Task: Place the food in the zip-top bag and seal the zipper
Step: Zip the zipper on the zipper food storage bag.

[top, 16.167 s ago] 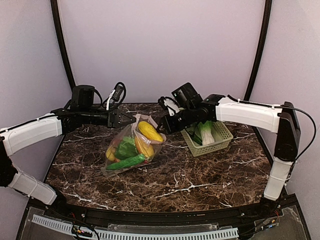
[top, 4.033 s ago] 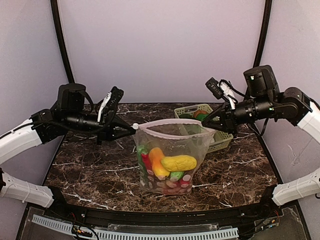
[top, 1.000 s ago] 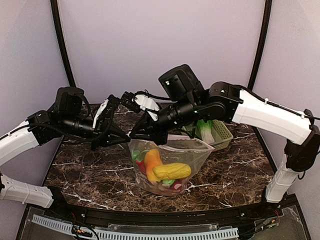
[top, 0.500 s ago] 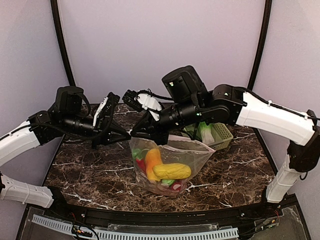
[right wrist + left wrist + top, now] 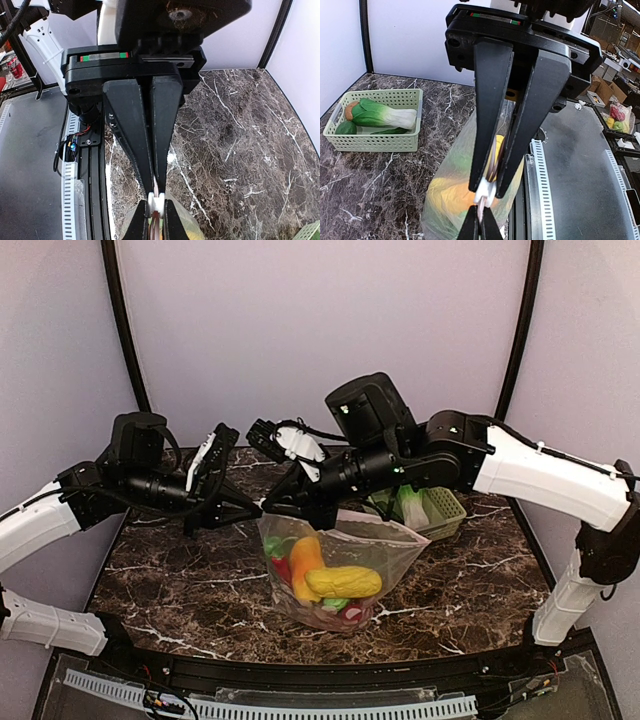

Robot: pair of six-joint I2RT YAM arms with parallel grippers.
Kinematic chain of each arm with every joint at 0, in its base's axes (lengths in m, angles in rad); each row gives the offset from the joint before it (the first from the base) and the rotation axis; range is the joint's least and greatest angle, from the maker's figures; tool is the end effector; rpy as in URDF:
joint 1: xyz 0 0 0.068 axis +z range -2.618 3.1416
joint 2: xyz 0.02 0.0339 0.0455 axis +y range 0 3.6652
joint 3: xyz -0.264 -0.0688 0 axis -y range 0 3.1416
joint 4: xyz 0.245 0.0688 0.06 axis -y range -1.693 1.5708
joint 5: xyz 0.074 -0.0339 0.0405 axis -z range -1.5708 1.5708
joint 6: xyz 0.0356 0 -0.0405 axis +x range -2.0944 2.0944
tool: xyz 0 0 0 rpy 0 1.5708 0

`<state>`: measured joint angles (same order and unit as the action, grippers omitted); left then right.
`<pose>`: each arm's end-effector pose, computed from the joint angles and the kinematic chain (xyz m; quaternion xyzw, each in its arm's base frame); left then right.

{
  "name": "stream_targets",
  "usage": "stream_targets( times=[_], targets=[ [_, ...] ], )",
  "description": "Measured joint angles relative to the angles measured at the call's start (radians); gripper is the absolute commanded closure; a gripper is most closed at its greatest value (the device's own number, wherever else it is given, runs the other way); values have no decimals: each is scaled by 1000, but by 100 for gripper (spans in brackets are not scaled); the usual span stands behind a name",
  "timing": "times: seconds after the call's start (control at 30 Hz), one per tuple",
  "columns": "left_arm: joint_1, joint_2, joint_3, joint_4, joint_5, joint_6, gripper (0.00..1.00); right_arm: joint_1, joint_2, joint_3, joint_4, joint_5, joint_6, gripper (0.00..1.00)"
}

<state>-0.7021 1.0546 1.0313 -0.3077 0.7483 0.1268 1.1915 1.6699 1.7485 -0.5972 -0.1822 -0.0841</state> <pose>0.1605 -0.1675 0.3648 0.4994 0.6080 -0.4387 0.4341 0.1348 0.3557 0.4012 -0.5495 0.6647 0.3299 0.3840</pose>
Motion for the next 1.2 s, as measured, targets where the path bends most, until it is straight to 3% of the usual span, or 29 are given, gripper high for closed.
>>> stream_targets(
  times=[1.2],
  targets=[
    [32, 13, 0, 23, -1, -27, 99, 0, -62, -79, 23, 64, 56, 100]
  ],
)
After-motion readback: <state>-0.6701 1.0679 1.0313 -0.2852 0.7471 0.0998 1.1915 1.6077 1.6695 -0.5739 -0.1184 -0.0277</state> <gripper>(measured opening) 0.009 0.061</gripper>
